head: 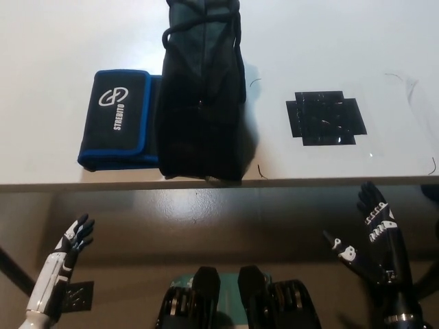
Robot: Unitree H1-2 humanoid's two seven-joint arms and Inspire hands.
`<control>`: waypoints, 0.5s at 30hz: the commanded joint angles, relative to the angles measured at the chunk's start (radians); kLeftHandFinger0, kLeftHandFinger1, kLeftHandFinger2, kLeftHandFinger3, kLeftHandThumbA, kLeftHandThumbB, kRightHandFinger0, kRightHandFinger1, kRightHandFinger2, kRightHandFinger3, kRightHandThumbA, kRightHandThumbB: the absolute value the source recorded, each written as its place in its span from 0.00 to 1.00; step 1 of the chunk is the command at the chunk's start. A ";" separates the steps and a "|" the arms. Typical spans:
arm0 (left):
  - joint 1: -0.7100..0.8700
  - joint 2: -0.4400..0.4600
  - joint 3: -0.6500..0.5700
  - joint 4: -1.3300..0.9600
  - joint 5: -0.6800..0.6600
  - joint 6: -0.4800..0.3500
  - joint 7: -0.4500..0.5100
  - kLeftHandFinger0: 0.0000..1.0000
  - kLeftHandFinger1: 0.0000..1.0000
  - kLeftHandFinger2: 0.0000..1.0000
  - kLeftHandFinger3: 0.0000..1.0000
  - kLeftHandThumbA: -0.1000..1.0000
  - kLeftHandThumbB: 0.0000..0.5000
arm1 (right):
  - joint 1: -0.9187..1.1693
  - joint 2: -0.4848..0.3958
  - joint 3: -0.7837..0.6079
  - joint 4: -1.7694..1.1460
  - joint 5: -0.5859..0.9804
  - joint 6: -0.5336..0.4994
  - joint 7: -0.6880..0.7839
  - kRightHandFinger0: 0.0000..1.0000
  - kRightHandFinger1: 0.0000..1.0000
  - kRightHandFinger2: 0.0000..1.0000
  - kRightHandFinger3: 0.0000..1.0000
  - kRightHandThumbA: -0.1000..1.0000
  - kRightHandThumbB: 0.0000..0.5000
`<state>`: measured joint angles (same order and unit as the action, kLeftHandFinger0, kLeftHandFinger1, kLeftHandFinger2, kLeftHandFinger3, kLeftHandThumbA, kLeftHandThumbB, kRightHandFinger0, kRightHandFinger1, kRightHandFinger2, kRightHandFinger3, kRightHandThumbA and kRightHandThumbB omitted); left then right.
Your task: Use both hands to pick up the lunch bag on the right hand side and smoothly move it near the note book on the left hand side
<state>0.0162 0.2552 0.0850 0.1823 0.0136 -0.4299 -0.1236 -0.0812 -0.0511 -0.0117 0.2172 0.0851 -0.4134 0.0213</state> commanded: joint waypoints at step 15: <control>-0.027 0.014 0.012 -0.014 0.037 -0.040 0.038 1.00 1.00 1.00 1.00 1.00 0.20 | -0.046 -0.012 0.012 -0.003 -0.016 -0.056 0.033 1.00 1.00 1.00 1.00 1.00 0.42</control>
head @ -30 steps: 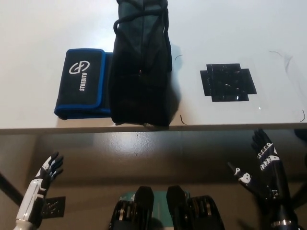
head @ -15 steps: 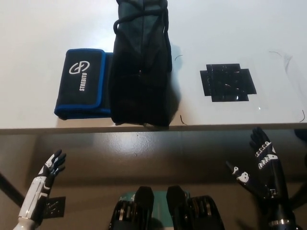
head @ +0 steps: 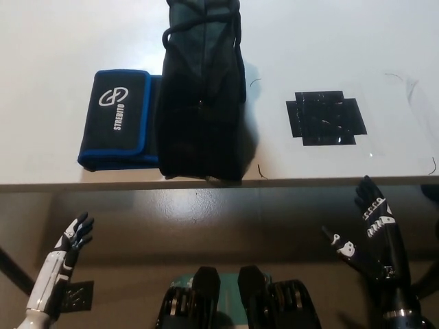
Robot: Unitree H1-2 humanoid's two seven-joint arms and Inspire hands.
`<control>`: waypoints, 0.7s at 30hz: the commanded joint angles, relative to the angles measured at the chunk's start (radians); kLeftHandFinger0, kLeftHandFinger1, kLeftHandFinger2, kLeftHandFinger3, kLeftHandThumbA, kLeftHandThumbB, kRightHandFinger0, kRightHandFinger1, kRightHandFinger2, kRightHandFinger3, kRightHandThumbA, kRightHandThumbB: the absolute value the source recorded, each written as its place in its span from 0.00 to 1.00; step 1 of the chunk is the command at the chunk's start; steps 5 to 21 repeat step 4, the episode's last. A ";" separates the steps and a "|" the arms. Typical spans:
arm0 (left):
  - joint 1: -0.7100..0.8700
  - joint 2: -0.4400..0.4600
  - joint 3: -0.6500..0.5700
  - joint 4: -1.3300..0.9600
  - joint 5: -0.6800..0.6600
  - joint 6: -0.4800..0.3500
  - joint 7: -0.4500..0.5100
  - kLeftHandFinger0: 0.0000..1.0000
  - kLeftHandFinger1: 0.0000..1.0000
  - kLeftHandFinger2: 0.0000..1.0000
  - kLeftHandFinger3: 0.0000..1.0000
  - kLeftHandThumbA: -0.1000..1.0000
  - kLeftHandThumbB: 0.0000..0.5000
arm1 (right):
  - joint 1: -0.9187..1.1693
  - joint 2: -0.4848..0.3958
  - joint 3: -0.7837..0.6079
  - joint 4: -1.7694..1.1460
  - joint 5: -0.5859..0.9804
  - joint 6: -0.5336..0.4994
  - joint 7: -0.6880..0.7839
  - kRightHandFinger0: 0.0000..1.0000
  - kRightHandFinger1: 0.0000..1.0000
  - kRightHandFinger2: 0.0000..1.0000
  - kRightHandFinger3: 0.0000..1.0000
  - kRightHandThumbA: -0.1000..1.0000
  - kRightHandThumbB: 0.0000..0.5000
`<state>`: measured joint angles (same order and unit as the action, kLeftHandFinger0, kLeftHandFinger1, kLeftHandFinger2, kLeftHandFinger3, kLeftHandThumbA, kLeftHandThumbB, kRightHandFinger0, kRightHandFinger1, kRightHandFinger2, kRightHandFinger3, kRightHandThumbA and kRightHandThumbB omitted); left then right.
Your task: Use both hands to pick up the lunch bag on the right hand side and smoothly move it near the note book on the left hand side
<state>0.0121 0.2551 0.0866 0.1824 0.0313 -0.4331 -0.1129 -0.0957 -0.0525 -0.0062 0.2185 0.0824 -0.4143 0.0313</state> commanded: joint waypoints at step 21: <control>-0.026 0.017 0.009 -0.012 0.030 -0.037 0.034 1.00 1.00 1.00 1.00 1.00 0.19 | -0.035 -0.012 0.006 -0.001 -0.017 -0.056 0.025 1.00 1.00 1.00 1.00 1.00 0.42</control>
